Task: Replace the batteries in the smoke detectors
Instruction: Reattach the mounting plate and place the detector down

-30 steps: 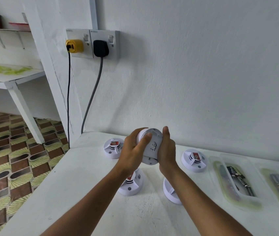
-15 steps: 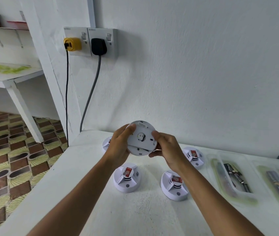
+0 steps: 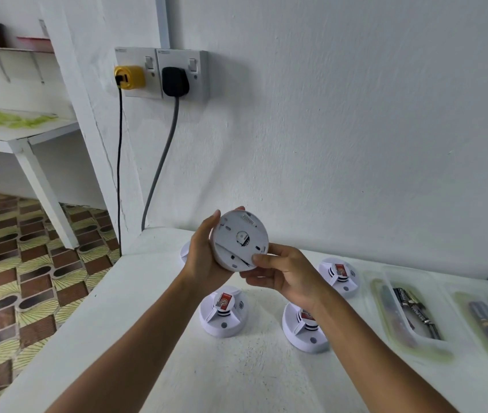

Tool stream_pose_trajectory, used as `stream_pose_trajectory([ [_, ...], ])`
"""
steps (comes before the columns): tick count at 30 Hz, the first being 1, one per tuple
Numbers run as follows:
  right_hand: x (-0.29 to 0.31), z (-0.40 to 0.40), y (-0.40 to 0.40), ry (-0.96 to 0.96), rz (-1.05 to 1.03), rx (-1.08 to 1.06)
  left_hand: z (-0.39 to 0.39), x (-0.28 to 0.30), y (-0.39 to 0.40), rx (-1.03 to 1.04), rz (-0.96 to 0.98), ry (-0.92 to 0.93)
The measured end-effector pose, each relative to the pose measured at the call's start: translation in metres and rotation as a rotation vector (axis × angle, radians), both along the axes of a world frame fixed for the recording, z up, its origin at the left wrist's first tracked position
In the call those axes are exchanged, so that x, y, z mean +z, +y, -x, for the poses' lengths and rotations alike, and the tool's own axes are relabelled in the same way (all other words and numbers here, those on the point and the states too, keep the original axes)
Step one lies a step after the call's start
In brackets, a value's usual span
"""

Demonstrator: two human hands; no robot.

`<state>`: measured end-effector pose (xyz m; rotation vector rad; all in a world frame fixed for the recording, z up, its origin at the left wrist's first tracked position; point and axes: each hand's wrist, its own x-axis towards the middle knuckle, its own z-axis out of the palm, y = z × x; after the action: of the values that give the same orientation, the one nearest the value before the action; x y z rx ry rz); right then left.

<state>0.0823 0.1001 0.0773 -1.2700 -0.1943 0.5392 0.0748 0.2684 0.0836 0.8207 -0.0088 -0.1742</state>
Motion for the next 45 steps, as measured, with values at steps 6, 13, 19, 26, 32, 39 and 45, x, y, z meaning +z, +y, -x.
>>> stream_pose_trajectory([
  [6,-0.008,-0.002,0.007,-0.897,0.689,-0.451,-0.006,-0.008,-0.003,0.118,-0.106,0.186],
  [13,0.004,-0.010,0.015,-0.900,0.764,-0.249,0.003,0.004,-0.014,0.115,-0.279,0.157],
  [19,0.012,-0.011,0.016,-0.878,0.782,-0.255,0.006,0.009,-0.019,0.197,-0.427,0.153],
  [26,0.007,-0.003,0.023,-0.788,0.713,-0.328,0.007,0.003,-0.021,0.275,-0.465,0.184],
  [32,0.003,0.002,0.026,-0.760,0.721,-0.347,0.009,-0.002,-0.025,0.311,-0.458,0.194],
  [39,0.000,0.007,0.025,-0.735,0.731,-0.355,0.010,-0.007,-0.027,0.281,-0.442,0.235],
  [45,-0.005,0.009,0.025,-0.704,0.734,-0.386,0.012,-0.011,-0.034,0.349,-0.440,0.159],
])
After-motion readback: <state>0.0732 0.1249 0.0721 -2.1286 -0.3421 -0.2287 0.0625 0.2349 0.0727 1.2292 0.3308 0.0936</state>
